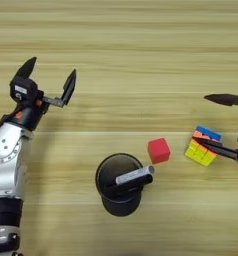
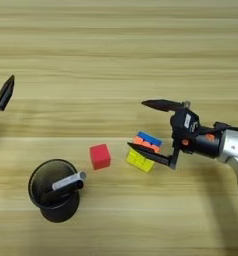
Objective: Move the objects on the table
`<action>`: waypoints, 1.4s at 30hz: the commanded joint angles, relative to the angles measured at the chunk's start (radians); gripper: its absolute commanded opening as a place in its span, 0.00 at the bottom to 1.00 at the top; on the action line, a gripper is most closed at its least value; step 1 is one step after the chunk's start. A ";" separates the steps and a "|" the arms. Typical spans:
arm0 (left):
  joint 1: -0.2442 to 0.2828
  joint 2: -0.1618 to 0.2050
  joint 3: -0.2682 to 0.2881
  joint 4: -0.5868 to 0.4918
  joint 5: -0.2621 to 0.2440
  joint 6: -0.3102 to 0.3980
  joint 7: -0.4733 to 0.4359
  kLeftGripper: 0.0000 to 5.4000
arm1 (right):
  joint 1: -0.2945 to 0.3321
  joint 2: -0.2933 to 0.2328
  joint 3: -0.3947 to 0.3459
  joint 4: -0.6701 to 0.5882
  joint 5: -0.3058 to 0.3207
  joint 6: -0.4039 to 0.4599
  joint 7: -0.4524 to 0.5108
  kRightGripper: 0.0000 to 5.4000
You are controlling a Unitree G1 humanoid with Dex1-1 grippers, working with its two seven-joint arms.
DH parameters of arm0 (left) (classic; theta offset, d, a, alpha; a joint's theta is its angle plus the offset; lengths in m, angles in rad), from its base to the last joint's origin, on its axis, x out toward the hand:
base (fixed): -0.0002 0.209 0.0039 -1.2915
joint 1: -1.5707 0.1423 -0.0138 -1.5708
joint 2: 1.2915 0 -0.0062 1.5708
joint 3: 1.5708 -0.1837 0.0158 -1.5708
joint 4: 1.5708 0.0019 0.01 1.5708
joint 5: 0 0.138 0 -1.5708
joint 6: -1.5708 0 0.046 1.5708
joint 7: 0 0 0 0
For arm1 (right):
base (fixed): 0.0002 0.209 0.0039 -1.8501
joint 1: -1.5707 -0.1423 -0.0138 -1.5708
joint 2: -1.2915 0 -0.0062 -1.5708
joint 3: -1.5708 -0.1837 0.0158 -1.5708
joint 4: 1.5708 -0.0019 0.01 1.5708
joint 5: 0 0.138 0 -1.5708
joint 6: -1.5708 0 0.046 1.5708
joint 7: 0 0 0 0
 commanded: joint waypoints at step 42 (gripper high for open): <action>0.387 0.325 0.023 -0.341 -0.386 0.468 -0.819 1.00 | -0.065 0.058 0.286 -0.092 -0.037 0.139 0.061 1.00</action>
